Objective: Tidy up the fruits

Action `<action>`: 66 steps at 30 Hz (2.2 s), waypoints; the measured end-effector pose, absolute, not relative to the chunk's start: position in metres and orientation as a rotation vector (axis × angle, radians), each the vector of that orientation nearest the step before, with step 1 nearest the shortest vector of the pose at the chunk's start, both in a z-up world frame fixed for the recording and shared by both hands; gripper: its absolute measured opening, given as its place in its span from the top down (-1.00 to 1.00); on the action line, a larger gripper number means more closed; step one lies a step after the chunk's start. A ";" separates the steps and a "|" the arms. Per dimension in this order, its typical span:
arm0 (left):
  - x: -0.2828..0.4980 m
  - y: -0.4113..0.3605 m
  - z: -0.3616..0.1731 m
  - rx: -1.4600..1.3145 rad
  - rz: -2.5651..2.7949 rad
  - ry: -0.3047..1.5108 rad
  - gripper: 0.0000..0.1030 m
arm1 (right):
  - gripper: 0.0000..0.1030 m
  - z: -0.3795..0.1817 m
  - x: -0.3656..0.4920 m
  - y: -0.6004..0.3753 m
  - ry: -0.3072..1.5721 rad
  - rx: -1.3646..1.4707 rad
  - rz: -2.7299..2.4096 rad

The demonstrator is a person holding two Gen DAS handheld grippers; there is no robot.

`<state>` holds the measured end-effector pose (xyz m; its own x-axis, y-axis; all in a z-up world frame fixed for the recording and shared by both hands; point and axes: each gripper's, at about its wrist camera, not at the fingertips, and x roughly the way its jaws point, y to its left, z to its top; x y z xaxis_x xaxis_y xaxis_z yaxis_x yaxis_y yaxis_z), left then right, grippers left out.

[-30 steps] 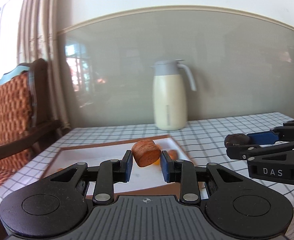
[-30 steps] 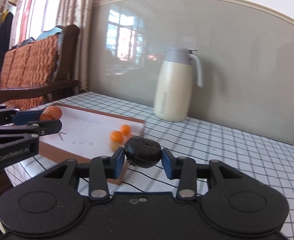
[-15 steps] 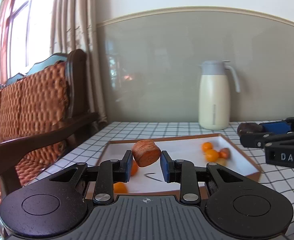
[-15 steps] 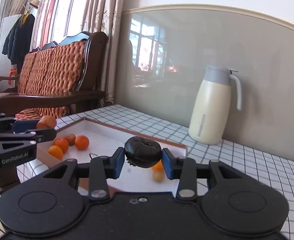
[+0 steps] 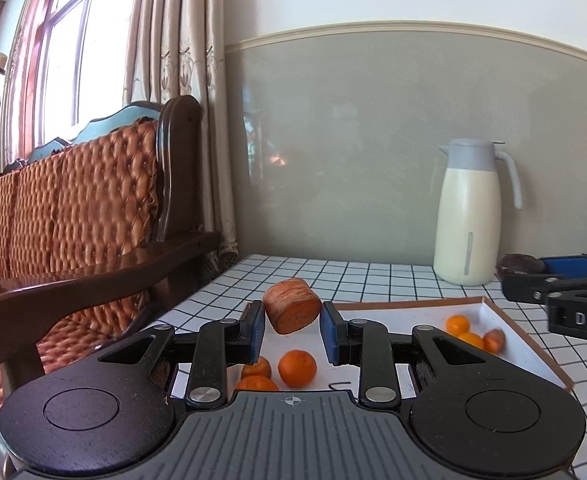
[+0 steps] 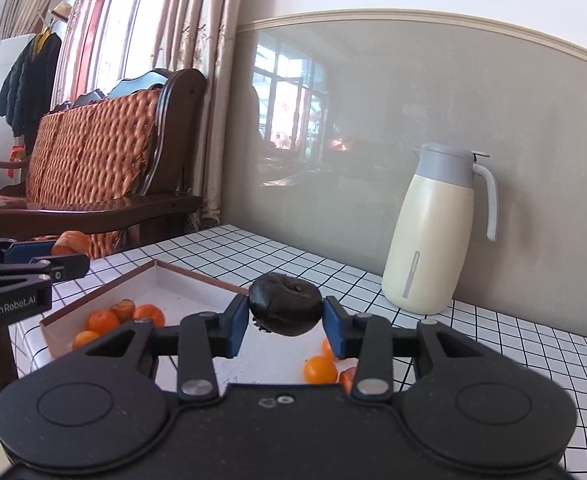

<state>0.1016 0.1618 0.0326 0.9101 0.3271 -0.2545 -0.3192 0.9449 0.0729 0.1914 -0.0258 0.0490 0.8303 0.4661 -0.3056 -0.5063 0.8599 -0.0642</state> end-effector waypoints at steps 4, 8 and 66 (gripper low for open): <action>0.112 0.166 0.032 0.023 0.334 0.271 0.41 | 0.38 0.046 0.202 -0.027 0.303 -0.128 0.510; 0.124 0.168 0.033 0.026 0.329 0.272 0.41 | 0.38 0.044 0.212 -0.026 0.313 -0.121 0.503; 0.087 0.133 0.051 0.020 0.288 0.315 -1.00 | -0.88 0.072 0.166 -0.087 0.342 -0.102 0.437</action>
<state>0.0871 0.1330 0.0506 0.9102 0.2825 -0.3027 -0.2763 0.9589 0.0640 0.1656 -0.0871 0.0719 0.8499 0.3973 -0.3461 -0.4313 0.9019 -0.0236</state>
